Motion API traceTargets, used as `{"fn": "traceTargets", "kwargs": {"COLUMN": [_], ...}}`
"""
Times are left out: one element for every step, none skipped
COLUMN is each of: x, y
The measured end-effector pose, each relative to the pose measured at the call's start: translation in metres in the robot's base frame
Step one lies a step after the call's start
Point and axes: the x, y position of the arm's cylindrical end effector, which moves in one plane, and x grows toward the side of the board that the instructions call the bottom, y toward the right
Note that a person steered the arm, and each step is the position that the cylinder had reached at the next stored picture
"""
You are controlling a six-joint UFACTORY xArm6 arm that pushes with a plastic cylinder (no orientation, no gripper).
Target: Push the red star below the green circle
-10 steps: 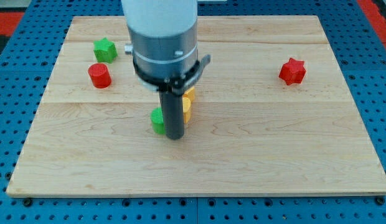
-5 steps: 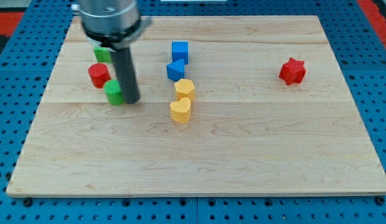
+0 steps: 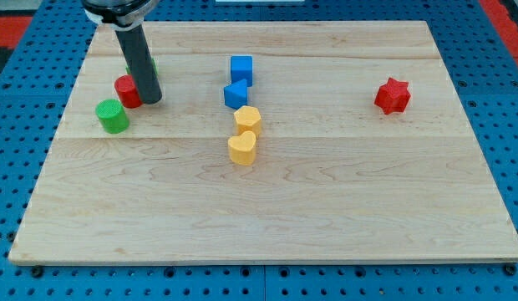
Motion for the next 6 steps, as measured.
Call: {"fn": "traceTargets", "kwargs": {"x": [0.012, 0.075, 0.109, 0.102, 0.069, 0.066], "y": [0.048, 0.036, -0.021, -0.109, -0.116, -0.075]}}
